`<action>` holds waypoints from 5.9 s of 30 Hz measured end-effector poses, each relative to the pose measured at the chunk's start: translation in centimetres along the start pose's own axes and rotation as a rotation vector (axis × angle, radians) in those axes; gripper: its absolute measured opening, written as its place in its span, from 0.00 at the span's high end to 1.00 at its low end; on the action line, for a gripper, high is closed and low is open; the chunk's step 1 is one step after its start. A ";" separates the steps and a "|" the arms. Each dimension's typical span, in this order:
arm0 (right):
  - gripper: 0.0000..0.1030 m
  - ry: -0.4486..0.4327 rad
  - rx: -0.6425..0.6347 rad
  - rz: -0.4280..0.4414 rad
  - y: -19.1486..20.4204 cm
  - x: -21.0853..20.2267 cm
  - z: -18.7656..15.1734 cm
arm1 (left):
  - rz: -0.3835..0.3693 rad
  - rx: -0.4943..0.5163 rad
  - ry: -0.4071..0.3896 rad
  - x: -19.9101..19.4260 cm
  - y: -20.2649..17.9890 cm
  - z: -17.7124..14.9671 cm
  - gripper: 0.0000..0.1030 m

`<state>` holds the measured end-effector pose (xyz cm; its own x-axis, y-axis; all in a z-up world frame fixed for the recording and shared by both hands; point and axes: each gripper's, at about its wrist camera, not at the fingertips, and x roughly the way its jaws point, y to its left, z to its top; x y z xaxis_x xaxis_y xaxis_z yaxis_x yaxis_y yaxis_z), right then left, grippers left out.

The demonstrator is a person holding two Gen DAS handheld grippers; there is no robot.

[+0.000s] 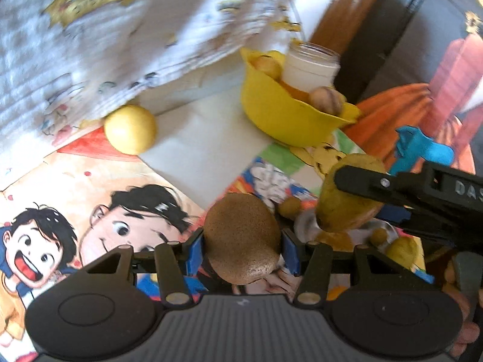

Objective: Organize fruits
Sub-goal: 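Carry the kiwi and the brown oval fruit over the metal tray, then lower the kiwi and brown fruit into the tray and open both tools, then move left tool toward the yellow lemon while right tool approaches a small brown nut, then close left tool on the yellow lemon while right tool grasps the small brown nut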

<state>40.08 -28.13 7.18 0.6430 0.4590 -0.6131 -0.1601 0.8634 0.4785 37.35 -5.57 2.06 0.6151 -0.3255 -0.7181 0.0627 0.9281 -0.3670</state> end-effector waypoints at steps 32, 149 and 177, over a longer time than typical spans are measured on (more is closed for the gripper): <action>0.45 0.101 -0.077 -0.099 -10.3 -13.4 -11.0 | 0.029 0.037 0.126 -4.4 -12.5 -14.1 0.45; 0.01 0.125 -0.494 -0.281 6.4 -3.5 -5.0 | 0.381 0.213 0.017 -4.2 3.1 2.0 0.01; 0.36 0.110 -0.692 -0.371 3.7 10.3 -2.6 | 0.330 0.173 -0.102 6.6 6.2 5.2 0.03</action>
<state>44.14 -19.65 1.00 0.6739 0.1026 -0.7317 -0.4023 0.8816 -0.2469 45.92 -1.07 -1.89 0.6989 0.0072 -0.7152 -0.0250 0.9996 -0.0143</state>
